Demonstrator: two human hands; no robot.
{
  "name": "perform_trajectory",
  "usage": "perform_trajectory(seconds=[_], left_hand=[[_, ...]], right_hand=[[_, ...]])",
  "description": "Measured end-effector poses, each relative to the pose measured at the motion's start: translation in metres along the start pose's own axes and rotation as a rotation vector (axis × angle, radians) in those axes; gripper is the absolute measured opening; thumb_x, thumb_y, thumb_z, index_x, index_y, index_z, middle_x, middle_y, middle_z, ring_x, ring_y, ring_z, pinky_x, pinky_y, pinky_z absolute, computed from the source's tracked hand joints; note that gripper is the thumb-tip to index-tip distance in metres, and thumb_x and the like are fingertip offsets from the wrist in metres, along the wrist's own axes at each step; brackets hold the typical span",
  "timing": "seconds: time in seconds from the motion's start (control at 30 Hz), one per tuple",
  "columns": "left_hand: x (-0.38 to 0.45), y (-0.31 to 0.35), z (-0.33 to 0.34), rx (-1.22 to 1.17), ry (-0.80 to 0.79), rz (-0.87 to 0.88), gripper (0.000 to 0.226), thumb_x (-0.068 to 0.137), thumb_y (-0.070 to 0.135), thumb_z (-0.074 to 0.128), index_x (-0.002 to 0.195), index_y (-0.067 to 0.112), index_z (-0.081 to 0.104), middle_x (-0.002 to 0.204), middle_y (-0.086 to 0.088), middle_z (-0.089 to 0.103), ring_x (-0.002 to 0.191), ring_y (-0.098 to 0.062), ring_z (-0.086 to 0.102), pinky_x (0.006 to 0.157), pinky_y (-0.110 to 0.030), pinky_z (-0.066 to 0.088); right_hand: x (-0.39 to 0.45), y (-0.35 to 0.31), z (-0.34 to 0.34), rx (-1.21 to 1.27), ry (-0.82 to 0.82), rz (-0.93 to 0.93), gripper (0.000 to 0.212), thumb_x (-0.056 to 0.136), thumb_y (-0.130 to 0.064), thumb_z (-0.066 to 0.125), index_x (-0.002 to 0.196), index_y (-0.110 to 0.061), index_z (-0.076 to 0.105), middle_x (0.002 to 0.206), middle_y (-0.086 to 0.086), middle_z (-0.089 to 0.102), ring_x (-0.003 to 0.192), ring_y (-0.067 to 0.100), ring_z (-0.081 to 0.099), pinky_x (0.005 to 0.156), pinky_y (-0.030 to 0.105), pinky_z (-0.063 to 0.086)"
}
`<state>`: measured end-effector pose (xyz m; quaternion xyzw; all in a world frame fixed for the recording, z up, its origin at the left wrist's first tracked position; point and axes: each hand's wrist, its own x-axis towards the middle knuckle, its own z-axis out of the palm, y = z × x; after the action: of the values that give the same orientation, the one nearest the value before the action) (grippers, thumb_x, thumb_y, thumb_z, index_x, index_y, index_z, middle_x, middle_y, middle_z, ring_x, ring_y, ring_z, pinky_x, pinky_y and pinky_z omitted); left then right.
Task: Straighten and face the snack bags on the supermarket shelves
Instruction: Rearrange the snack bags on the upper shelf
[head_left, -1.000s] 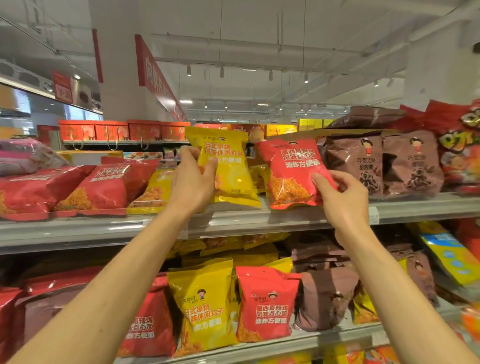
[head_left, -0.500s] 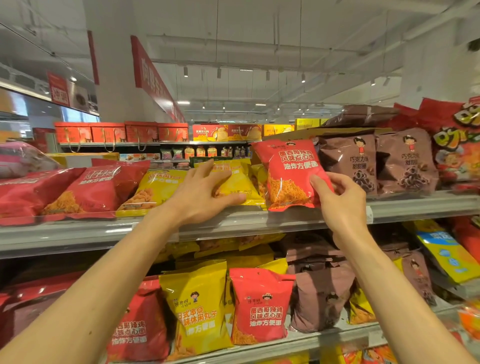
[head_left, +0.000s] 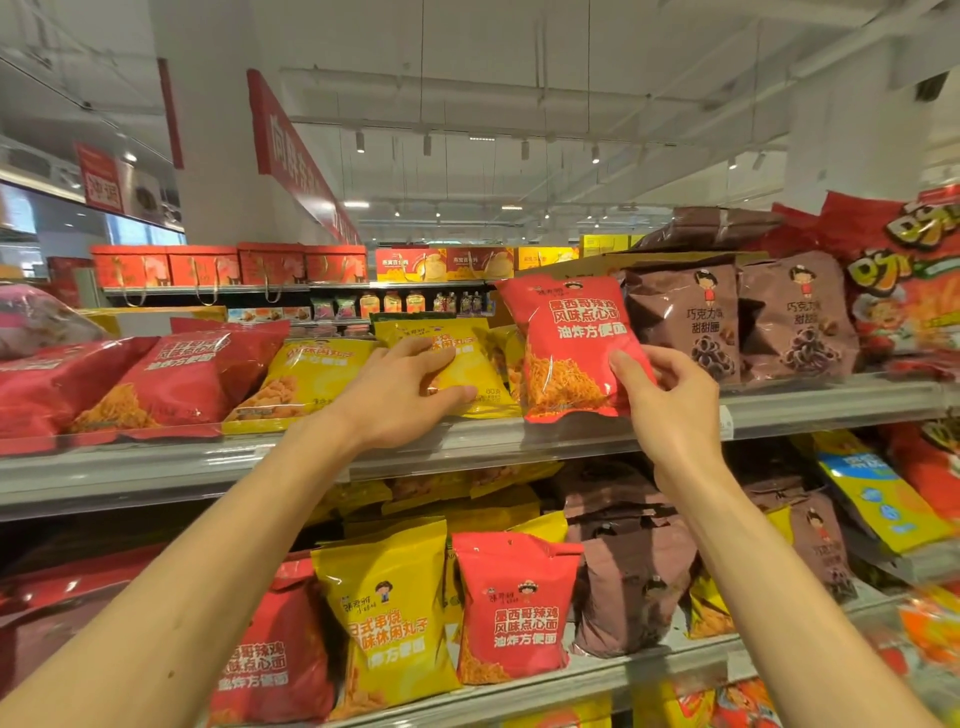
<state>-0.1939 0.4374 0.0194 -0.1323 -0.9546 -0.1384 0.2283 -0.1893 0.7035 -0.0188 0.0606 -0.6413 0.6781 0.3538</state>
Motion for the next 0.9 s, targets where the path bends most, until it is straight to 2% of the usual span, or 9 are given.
perform_trajectory(seconds=[0.1,0.23,0.33,0.47,0.57,0.67,0.77,0.83,0.9], left_hand=[[-0.006,0.001,0.000,-0.008,0.012,0.014,0.073,0.097,0.064,0.050,0.159,0.028,0.036,0.169,0.000,0.024,0.152,-0.031,0.027,0.124,-0.050,0.024],[-0.018,0.004,0.003,-0.060,0.179,0.045,0.065,0.098,0.054,0.057,0.153,0.021,0.046,0.164,-0.003,0.036,0.147,-0.027,0.038,0.119,-0.049,0.035],[-0.035,0.003,0.005,-0.100,0.278,0.059,0.059,0.097,0.047,0.062,0.149,0.020,0.051,0.158,-0.003,0.043,0.144,-0.022,0.041,0.115,-0.041,0.036],[-0.067,-0.003,0.010,-0.255,0.375,0.062,0.046,0.098,0.036,0.065,0.141,0.022,0.057,0.142,0.004,0.057,0.131,-0.013,0.052,0.102,-0.020,0.039],[-0.097,-0.003,0.014,-0.447,0.482,0.025,0.034,0.099,0.033,0.067,0.132,0.029,0.062,0.130,0.015,0.063,0.121,0.004,0.056,0.092,-0.002,0.040],[-0.127,-0.005,0.023,-0.579,0.550,-0.049,0.026,0.098,0.035,0.067,0.123,0.034,0.065,0.120,0.018,0.069,0.115,0.001,0.063,0.088,-0.006,0.046],[-0.159,-0.015,0.041,-0.660,0.542,-0.157,0.025,0.095,0.035,0.068,0.120,0.038,0.066,0.114,0.015,0.072,0.108,-0.006,0.068,0.089,-0.022,0.053],[-0.180,-0.025,0.052,-0.674,0.532,-0.228,0.023,0.097,0.031,0.069,0.118,0.042,0.065,0.113,0.018,0.072,0.106,-0.004,0.068,0.088,-0.027,0.052],[-0.198,-0.035,0.060,-0.680,0.530,-0.279,0.023,0.097,0.033,0.070,0.117,0.044,0.065,0.113,0.019,0.073,0.107,-0.003,0.068,0.086,-0.024,0.049]], right_hand=[[-0.003,-0.002,0.000,0.000,-0.012,0.013,0.018,0.092,-0.036,0.074,0.107,-0.030,0.067,0.108,-0.004,0.072,0.100,0.014,0.071,0.093,0.045,0.060],[-0.009,-0.003,-0.001,0.042,-0.026,0.044,0.028,0.091,-0.036,0.075,0.115,-0.022,0.069,0.111,0.001,0.073,0.104,0.019,0.071,0.095,0.048,0.059],[-0.017,-0.002,-0.001,0.100,-0.052,0.066,0.026,0.090,-0.033,0.078,0.110,-0.019,0.071,0.107,0.004,0.076,0.103,0.023,0.073,0.096,0.050,0.058],[-0.034,0.006,0.000,0.146,-0.085,0.083,0.015,0.089,-0.030,0.079,0.097,-0.019,0.071,0.098,0.007,0.078,0.099,0.030,0.074,0.096,0.055,0.057],[-0.049,0.014,0.001,0.174,-0.109,0.087,0.010,0.090,-0.026,0.078,0.090,-0.019,0.071,0.095,0.008,0.078,0.098,0.030,0.074,0.094,0.051,0.058],[-0.064,0.027,0.000,0.177,-0.127,0.077,0.011,0.088,-0.026,0.080,0.085,-0.020,0.071,0.087,0.001,0.079,0.085,0.016,0.072,0.080,0.034,0.058],[-0.080,0.041,0.000,0.166,-0.182,0.063,0.012,0.088,-0.027,0.079,0.085,-0.019,0.071,0.082,-0.004,0.079,0.076,0.006,0.070,0.072,0.023,0.054],[-0.093,0.048,0.001,0.153,-0.210,0.055,0.012,0.088,-0.027,0.079,0.085,-0.019,0.070,0.078,-0.011,0.078,0.071,-0.003,0.068,0.066,0.014,0.051],[-0.106,0.053,0.004,0.136,-0.231,0.071,0.014,0.088,-0.030,0.079,0.085,-0.020,0.071,0.080,-0.011,0.078,0.074,-0.001,0.070,0.068,0.019,0.053]])
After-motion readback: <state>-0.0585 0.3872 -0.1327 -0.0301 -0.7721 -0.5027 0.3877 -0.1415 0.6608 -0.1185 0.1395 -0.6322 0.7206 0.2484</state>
